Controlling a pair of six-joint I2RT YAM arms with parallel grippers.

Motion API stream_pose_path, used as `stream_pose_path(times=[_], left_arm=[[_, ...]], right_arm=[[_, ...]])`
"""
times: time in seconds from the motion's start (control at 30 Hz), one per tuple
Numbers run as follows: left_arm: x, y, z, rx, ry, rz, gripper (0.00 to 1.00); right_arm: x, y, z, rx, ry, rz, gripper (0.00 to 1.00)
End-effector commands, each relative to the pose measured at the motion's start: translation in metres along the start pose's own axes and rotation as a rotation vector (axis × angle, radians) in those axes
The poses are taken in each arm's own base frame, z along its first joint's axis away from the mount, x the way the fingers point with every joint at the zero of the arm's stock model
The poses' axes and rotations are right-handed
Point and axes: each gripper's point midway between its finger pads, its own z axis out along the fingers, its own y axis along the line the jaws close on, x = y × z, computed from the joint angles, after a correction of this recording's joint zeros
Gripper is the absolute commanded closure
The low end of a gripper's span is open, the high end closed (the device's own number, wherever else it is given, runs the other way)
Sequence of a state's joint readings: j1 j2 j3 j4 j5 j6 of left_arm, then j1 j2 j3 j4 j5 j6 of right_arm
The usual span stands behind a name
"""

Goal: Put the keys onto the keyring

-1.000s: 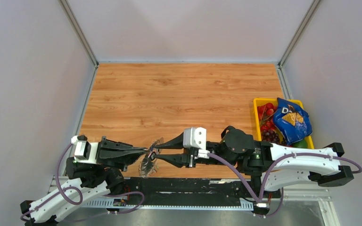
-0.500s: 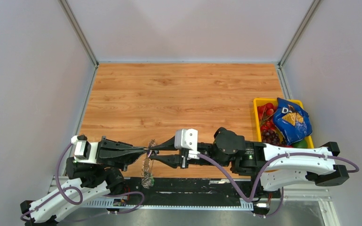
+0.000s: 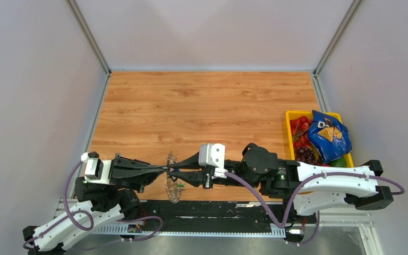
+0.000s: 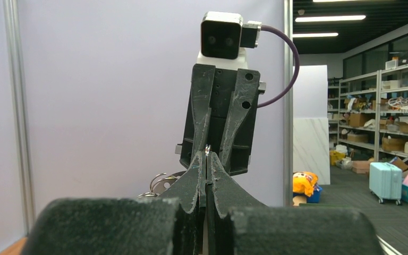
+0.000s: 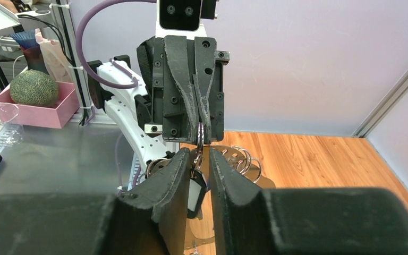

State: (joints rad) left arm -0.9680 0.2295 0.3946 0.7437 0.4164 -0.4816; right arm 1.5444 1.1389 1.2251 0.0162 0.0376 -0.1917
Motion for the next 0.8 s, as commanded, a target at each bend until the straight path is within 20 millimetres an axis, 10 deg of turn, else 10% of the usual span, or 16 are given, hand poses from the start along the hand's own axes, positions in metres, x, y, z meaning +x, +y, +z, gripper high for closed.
stream_pose_path(times=[0.0, 0.17, 0.77], left_arm=[[-0.012, -0.003, 0.003, 0.015, -0.046, 0.025, 1.00], [-0.014, -0.004, 0.003, 0.018, -0.050, 0.026, 1.00], [0.011, -0.003, 0.000, -0.045, 0.357, -0.014, 0.73]], right_arm=[[-0.033, -0.005, 0.000, 0.024, -0.090, 0.012, 0.78], [-0.030, -0.006, 0.000, 0.029, -0.082, 0.005, 1.00], [-0.002, -0.003, -0.030, 0.006, 0.118, 0.032, 1.00]])
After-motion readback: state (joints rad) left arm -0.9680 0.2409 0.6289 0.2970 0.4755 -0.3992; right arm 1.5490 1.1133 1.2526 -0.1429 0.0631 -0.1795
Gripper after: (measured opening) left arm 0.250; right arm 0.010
